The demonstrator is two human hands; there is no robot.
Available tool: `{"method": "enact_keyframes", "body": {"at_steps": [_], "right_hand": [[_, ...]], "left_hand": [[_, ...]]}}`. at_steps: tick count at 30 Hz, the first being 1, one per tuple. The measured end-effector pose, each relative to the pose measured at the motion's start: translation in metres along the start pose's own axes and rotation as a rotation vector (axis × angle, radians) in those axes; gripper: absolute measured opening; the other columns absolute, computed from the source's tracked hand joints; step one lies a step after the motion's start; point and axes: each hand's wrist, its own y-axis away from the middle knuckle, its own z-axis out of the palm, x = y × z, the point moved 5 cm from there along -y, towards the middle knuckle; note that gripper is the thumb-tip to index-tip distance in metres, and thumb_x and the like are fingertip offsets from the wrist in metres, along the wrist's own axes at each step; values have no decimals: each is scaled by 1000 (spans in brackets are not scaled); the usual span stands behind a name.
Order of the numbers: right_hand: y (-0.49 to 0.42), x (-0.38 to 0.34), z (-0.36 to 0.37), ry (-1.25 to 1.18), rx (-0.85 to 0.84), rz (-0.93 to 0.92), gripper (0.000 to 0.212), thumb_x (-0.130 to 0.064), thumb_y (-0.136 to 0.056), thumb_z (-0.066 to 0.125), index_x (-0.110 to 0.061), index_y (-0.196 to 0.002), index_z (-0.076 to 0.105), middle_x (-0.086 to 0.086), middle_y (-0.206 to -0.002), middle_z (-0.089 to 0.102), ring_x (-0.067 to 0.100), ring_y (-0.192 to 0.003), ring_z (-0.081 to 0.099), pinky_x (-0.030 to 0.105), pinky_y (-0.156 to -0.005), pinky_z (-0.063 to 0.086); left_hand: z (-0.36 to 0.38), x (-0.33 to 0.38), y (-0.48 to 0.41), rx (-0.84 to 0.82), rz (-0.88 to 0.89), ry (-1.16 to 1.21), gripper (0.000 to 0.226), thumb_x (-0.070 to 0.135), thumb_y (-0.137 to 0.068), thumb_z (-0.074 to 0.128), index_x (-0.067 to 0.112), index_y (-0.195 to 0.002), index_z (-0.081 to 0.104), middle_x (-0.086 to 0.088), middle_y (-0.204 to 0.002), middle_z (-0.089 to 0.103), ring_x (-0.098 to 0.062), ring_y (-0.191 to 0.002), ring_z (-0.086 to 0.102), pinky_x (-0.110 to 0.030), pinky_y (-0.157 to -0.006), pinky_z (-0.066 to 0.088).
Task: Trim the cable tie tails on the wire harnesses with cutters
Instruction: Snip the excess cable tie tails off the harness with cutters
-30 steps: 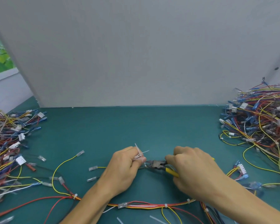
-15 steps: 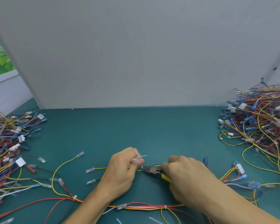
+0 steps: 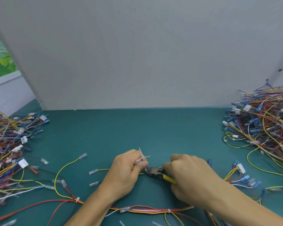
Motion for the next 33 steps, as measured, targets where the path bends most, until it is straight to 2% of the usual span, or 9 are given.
{"method": "enact_keyframes", "body": {"at_steps": [6,9,12,15,20,24,29,31,33], "right_hand": [[-2,5,3,9,22,-40,10,-18,-81,47,-24,-83,39,-2,-83,31,30,-74,36,28,-47,17],[-1,11,4,-1,18,-56,8,-21,-81,46,-25,-82,40,-4,-83,33,29,-75,42,32,-51,23],[-1,15,5,-41,11,-66,7,-24,-80,47,-25,-80,40,-5,-82,35,29,-84,53,32,-57,28],[-2,16,4,-49,15,-80,6,-25,-79,48,-26,-79,41,-6,-81,38,28,-82,51,31,-60,32],[-7,15,2,-34,25,-114,5,-24,-79,49,-26,-82,46,-2,-88,48,29,-88,55,30,-62,34],[-9,15,4,-21,15,-152,10,-22,-79,48,-25,-88,51,-5,-84,38,30,-85,55,29,-62,32],[-13,14,5,131,38,-168,13,-14,-85,44,-19,-95,50,-2,-86,37,30,-72,40,33,-61,29],[-11,8,1,197,98,-201,13,-10,-86,44,-16,-94,52,2,-88,47,31,-75,49,35,-61,30],[-7,2,-1,320,190,-242,7,-12,-75,55,-18,-79,58,3,-76,56,25,-63,55,33,-54,34]], "left_hand": [[-2,0,0,-3,10,-9,20,11,-90,61,7,-72,58,3,-67,51,-9,-67,47,-13,-60,32],[-2,0,0,-4,1,-9,22,11,-90,61,8,-70,55,7,-65,48,-7,-65,45,-12,-60,31],[-1,1,-1,-10,2,0,27,11,-90,61,19,-66,50,12,-63,45,-2,-64,45,-11,-60,31],[-1,0,-1,-11,-5,-4,31,11,-90,62,26,-66,47,14,-63,44,0,-64,45,-10,-60,31],[-2,-1,0,-11,-17,2,24,12,-90,62,17,-68,53,9,-65,47,-5,-64,45,-13,-59,32],[-1,-2,0,-19,-8,-10,19,11,-90,62,7,-71,58,0,-68,52,-11,-67,47,-18,-62,34],[1,-1,1,-16,13,-19,21,12,-90,61,16,-70,55,3,-69,52,-9,-68,47,-16,-62,34],[2,-2,0,-16,15,-23,21,13,-91,60,13,-70,55,2,-69,53,-9,-67,48,-20,-63,37],[3,-3,0,-21,5,-26,21,15,-91,60,9,-72,56,0,-70,54,-11,-67,48,-26,-65,39]]}}
